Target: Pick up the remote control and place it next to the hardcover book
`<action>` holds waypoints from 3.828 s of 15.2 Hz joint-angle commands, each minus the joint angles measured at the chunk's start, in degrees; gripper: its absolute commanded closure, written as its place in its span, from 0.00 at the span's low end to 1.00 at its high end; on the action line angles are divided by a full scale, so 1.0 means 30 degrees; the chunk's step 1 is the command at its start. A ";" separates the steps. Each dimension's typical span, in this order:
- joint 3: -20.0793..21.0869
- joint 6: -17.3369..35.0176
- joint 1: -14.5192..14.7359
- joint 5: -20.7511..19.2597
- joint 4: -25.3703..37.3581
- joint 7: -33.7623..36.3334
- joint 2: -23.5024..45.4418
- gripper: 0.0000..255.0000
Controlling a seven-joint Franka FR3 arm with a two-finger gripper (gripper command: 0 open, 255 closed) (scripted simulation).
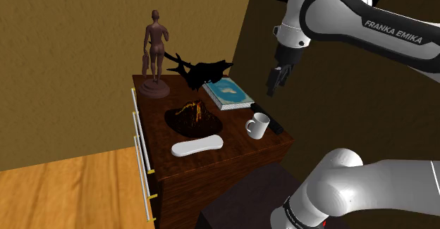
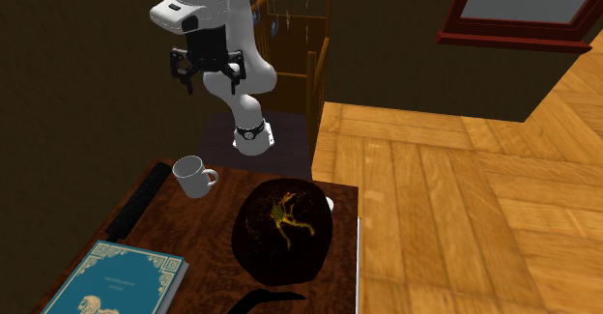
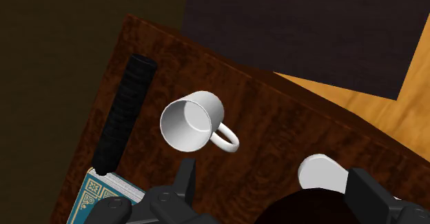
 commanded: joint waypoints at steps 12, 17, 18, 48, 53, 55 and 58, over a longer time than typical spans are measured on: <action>0.0040 0.6359 0.2609 0.0735 -0.1537 -0.4057 0.4457 0.00; 0.0304 0.8933 0.3738 0.1150 -0.1629 -0.5943 0.6794 0.00; 0.0372 0.9418 0.3963 0.1235 -0.1610 -0.6321 0.7271 0.00; 0.0620 1.5984 0.5846 0.2987 -0.3617 -1.5277 1.0633 0.00; 0.1085 1.8460 0.6980 0.3109 -0.1900 -1.7939 1.1866 0.00; 0.1245 1.7147 0.7389 0.2858 -0.1411 -1.9677 1.2698 0.00; 0.1494 1.5671 0.7816 0.2413 -0.1018 -2.1606 1.3555 0.00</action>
